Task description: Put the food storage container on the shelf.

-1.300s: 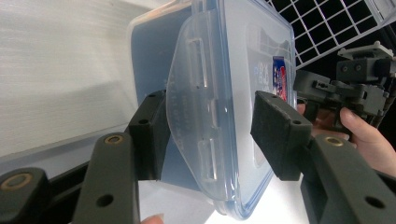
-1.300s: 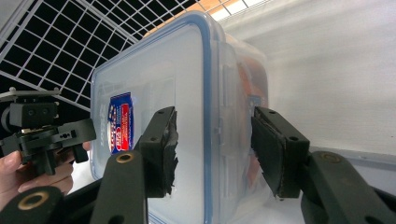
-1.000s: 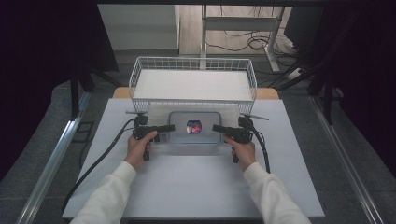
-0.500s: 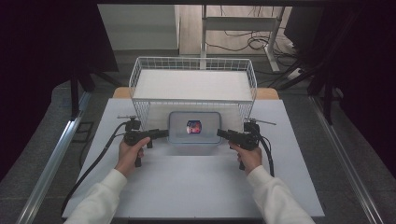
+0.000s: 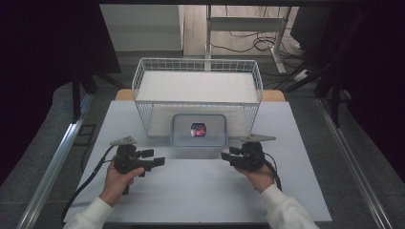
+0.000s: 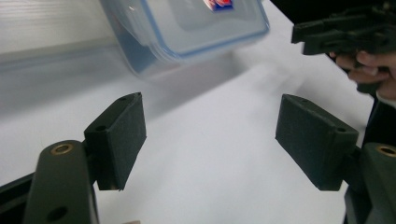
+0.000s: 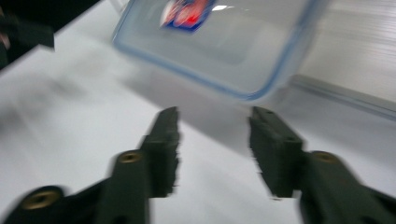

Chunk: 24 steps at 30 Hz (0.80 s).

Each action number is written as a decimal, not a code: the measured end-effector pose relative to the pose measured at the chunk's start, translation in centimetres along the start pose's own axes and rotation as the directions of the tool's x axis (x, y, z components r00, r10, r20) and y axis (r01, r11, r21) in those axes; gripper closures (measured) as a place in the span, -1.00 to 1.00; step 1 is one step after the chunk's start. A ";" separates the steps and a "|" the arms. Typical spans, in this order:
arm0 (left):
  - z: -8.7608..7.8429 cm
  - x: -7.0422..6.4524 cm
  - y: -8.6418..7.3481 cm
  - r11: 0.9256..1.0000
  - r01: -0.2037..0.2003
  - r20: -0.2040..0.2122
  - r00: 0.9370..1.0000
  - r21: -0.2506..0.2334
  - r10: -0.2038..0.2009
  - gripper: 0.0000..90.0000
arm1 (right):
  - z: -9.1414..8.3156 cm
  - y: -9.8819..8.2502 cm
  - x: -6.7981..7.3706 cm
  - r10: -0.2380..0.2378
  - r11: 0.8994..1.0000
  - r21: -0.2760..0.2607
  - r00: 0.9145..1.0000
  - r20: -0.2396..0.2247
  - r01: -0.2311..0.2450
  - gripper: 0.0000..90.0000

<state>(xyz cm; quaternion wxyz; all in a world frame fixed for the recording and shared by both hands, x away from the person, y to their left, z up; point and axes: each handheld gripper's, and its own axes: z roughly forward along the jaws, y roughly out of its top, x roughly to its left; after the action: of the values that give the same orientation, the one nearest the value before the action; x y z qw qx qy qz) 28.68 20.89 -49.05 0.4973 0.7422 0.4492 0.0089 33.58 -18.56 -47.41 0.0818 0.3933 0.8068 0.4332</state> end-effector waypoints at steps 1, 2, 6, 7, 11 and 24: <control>-0.2 -0.3 -0.2 1.000 -0.013 -0.009 1.000 0.007 0.013 -0.47 | 0.2 -0.1 0.5 -0.028 1.000 0.013 1.000 -0.006 0.028 0.44; -0.4 -0.6 -0.5 1.000 -0.026 -0.017 1.000 0.014 0.026 -0.47 | 0.4 -0.1 0.9 -0.053 0.998 0.027 0.998 -0.016 0.053 0.52; -1.1 -1.6 -1.6 0.997 -0.067 -0.045 0.997 0.046 0.069 -0.47 | 1.6 -0.3 2.4 -0.145 0.986 0.077 0.989 -0.030 0.147 0.86; -1.2 -1.8 -1.9 0.996 -0.076 -0.061 0.995 0.053 0.079 -0.47 | 2.0 -0.3 2.7 -0.162 0.983 0.086 0.986 -0.030 0.164 0.92; -1.8 -2.3 -2.7 0.992 -0.103 -0.091 0.990 0.069 0.109 -0.47 | 3.6 -0.1 3.9 -0.201 0.973 0.108 0.978 -0.049 0.205 0.98; -1.7 -2.3 -2.9 0.994 -0.081 -0.067 0.994 0.077 0.086 -0.46 | 7.9 0.3 4.4 -0.273 0.951 0.144 0.962 -0.017 0.272 0.99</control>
<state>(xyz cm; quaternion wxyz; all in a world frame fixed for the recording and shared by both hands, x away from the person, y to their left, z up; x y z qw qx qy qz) 24.66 20.87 -49.35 0.4528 0.7774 0.4348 0.0389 34.46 -10.33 -51.12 0.1132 0.2836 0.8825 0.3576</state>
